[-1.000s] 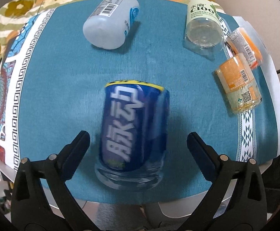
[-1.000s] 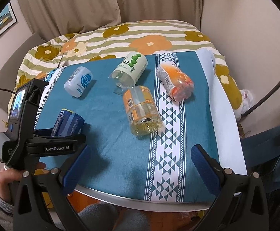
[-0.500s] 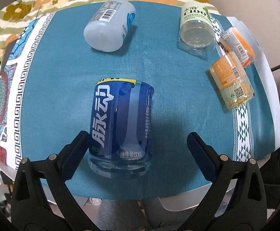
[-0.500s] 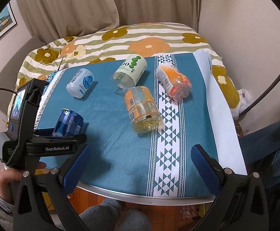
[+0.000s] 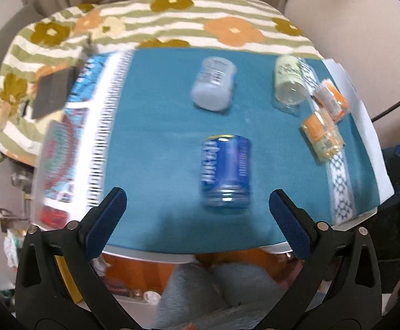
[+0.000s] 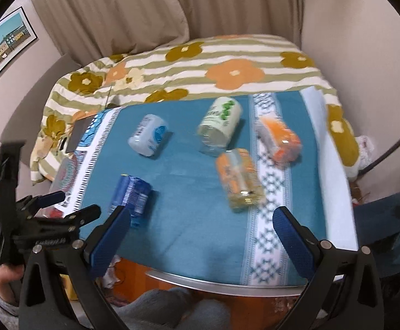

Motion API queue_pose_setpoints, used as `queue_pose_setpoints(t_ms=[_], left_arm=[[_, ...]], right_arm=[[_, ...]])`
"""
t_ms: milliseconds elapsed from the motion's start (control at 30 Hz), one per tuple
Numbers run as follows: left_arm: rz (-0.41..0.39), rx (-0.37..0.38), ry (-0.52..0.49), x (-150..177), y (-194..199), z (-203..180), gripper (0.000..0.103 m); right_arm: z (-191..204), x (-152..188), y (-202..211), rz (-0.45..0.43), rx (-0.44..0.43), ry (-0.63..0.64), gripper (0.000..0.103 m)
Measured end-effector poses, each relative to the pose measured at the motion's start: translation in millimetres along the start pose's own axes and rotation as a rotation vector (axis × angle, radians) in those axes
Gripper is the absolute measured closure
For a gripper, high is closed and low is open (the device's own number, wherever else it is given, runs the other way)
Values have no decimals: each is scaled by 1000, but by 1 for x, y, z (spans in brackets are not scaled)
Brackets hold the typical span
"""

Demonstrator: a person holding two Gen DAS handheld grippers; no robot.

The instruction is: Flip cup upright

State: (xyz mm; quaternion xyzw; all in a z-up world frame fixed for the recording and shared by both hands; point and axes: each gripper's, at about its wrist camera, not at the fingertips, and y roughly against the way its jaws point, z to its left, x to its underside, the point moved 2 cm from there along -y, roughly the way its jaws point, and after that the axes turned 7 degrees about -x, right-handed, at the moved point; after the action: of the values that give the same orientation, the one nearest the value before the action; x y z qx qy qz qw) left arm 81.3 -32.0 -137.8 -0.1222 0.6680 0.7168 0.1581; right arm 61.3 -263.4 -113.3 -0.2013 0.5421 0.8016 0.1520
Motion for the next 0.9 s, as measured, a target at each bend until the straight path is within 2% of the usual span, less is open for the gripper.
queue_pose_setpoints(t_ms=[167, 300, 533, 700, 900], left_arm=[[-33, 9, 23, -2, 6, 48, 0], [-46, -7, 6, 0, -1, 74, 0], [8, -14, -26, 5, -41, 111, 0], [60, -31, -6, 10, -72, 134, 0], [84, -18, 6, 9, -92, 146, 0]], right_arm=[[26, -15, -36, 101, -101, -76, 0], [43, -24, -70, 184, -135, -120, 0], [60, -34, -144, 353, -207, -228, 0], [62, -36, -177, 433, -214, -254, 9], [53, -32, -202, 522, -202, -298, 17]])
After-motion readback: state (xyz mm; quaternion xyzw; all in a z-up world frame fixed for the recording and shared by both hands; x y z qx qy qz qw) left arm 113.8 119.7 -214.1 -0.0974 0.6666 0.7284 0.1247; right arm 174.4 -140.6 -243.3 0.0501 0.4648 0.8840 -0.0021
